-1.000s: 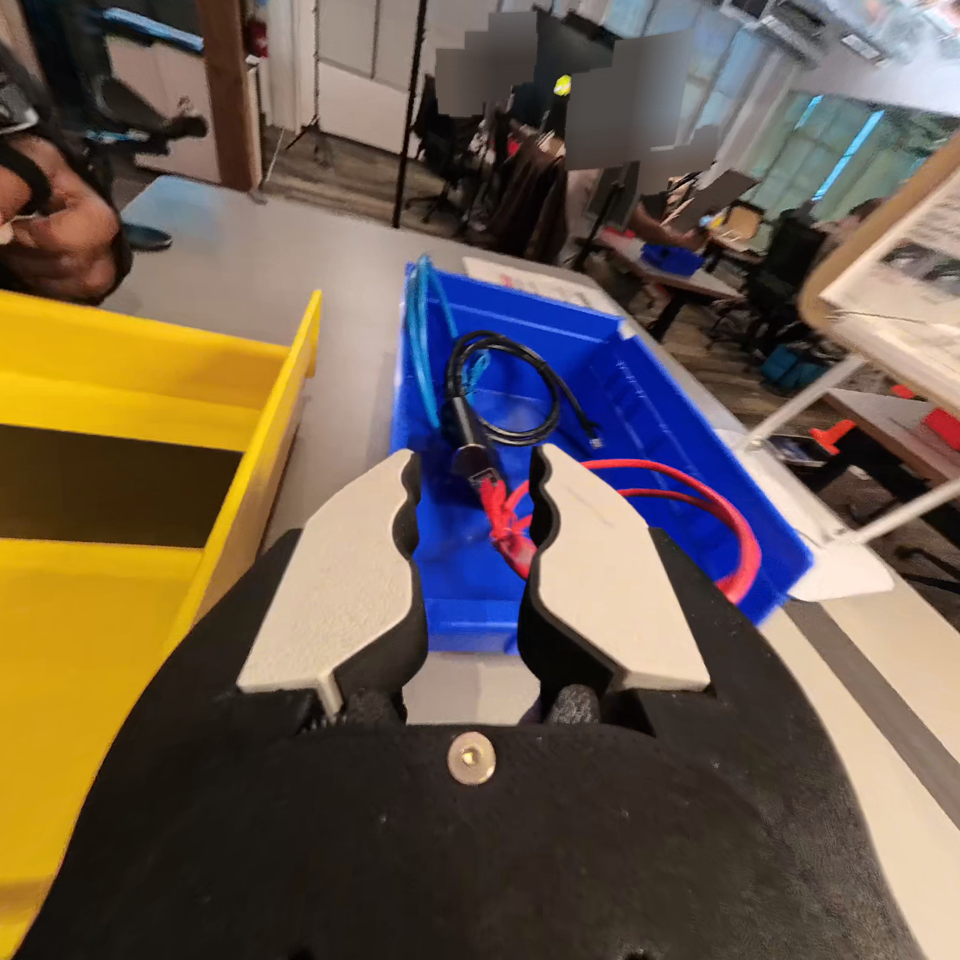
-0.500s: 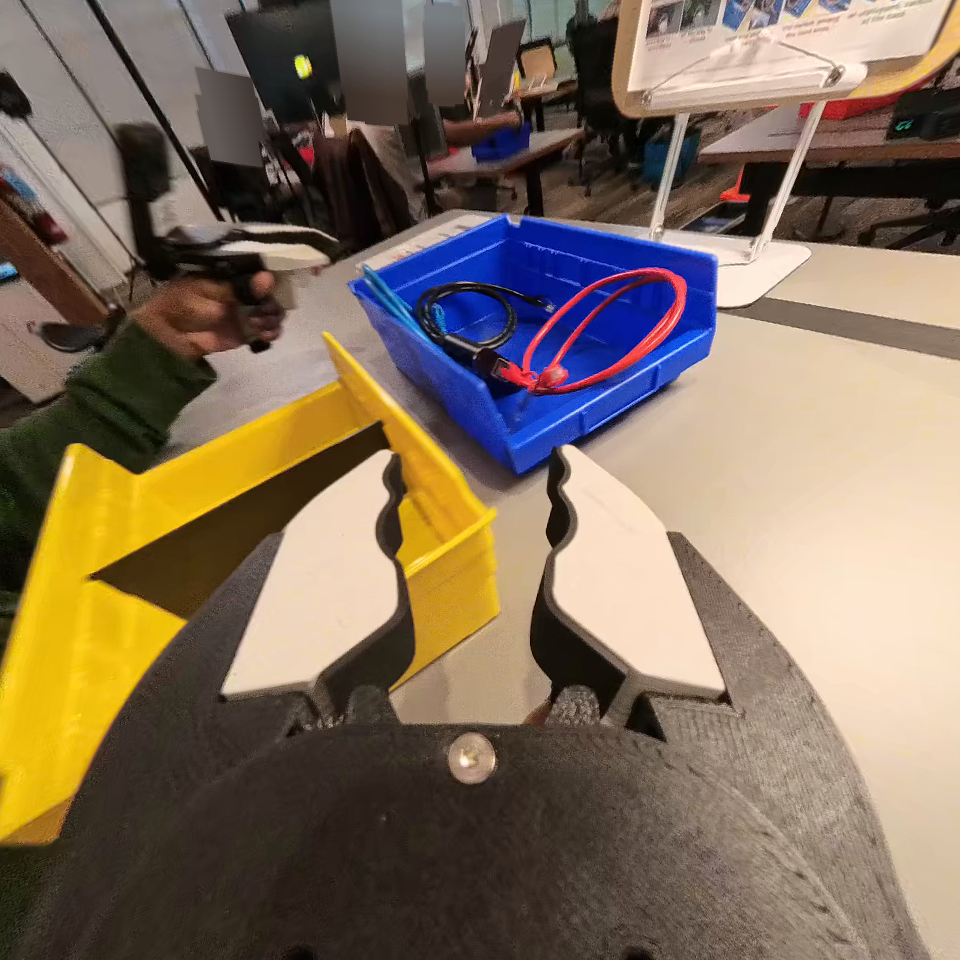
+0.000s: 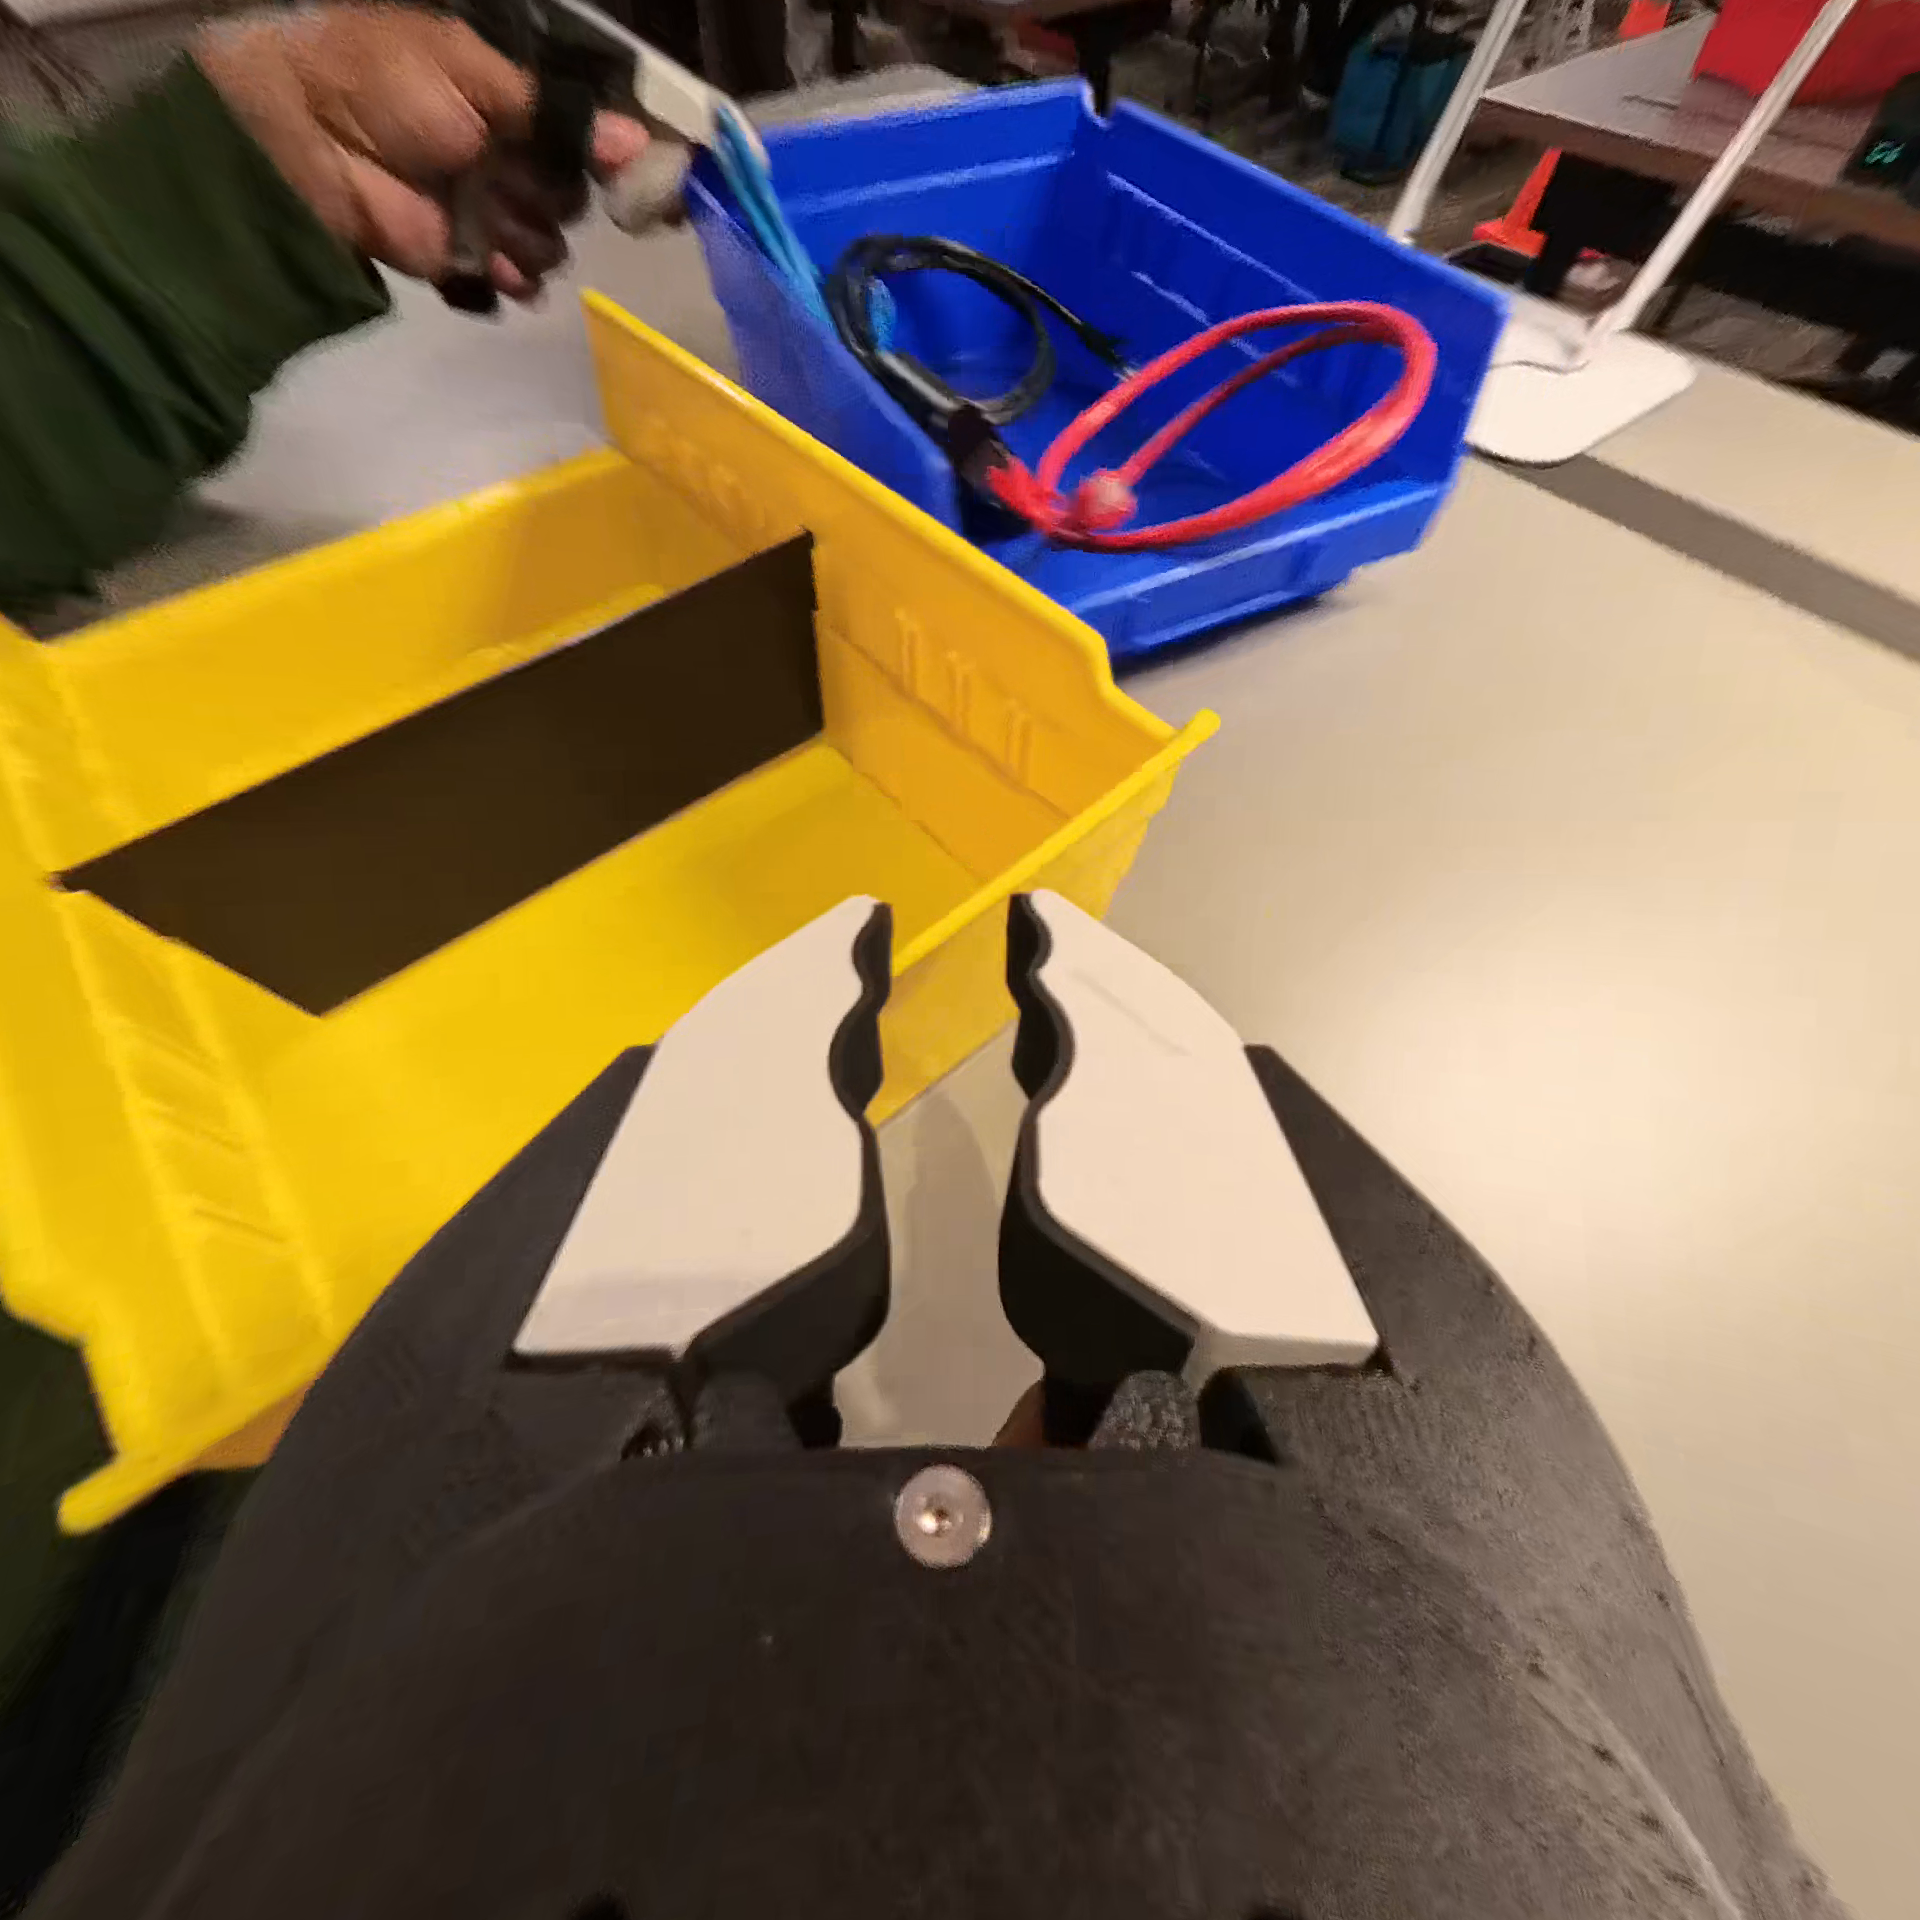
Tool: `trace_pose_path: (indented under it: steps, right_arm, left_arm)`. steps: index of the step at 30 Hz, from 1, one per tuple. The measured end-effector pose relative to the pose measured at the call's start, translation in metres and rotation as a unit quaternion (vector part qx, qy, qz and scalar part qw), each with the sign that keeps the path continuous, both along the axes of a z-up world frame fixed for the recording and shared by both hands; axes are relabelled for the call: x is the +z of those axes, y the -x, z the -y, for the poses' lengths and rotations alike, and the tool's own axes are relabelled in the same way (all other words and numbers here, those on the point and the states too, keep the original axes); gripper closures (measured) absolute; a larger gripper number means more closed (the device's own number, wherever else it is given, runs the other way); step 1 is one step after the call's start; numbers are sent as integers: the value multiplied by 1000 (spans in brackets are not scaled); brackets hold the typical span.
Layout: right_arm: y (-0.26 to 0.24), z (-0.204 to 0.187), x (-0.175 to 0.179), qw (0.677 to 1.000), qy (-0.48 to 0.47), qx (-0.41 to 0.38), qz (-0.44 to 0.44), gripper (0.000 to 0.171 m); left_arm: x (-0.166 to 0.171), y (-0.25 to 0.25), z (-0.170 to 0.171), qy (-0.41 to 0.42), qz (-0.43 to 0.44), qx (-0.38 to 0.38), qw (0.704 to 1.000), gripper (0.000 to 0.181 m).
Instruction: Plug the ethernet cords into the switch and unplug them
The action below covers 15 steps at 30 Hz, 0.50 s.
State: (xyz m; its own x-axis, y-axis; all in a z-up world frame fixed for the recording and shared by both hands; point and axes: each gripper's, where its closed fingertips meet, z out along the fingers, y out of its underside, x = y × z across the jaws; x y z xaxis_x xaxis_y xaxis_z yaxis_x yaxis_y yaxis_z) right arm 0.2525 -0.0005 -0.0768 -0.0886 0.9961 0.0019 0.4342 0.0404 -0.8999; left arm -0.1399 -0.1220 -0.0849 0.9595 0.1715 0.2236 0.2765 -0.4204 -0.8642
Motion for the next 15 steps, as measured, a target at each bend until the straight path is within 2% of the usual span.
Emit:
trace_pose_path:
  steps: [3,9,12,15]
  right_arm:
    - [1,-38,1,997,-62,-16,51,152]
    - [1,-109,0,976,-149,-6,159,162]
    - [5,-143,-1,962,-194,-2,192,163]
    - [10,-175,1,947,-242,-8,210,165]
  left_arm:
    - [1,15,20,0,-21,9,1000,173]
    - [0,42,77,18,-105,-27,994,170]
    - [-1,55,109,35,-137,-40,989,167]
    - [-1,80,141,67,-182,-19,981,162]
